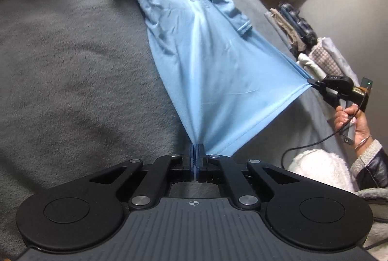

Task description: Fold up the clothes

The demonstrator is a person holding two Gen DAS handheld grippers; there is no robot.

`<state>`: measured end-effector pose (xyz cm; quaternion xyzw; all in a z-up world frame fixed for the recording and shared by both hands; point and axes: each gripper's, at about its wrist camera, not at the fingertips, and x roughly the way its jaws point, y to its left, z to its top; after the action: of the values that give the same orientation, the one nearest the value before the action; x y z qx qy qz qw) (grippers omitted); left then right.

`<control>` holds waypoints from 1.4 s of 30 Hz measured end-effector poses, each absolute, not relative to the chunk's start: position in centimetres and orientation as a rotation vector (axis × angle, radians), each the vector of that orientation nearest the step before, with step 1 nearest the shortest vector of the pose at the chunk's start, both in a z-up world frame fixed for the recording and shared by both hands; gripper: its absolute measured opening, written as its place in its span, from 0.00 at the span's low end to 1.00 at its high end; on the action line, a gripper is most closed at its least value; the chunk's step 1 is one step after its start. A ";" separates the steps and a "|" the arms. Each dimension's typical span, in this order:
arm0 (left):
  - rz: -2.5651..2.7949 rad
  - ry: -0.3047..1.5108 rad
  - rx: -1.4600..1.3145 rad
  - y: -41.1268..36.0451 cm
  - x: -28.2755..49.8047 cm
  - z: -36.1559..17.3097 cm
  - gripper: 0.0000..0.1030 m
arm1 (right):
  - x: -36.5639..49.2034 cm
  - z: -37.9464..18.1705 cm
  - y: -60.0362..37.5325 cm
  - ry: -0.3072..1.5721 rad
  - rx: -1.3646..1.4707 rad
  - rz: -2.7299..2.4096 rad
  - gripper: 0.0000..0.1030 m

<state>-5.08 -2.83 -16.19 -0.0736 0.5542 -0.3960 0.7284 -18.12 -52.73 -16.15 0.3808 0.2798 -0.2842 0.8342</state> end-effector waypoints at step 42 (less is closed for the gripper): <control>-0.658 1.079 -0.239 0.6 4.5 -16.0 0.41 | -13.5 -13.0 -48.7 0.814 0.527 -0.506 0.62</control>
<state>4.46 0.64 -16.05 -0.1113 0.5030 -0.3068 0.8003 -13.46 -48.68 -12.96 0.2507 0.3871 -0.2404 0.8541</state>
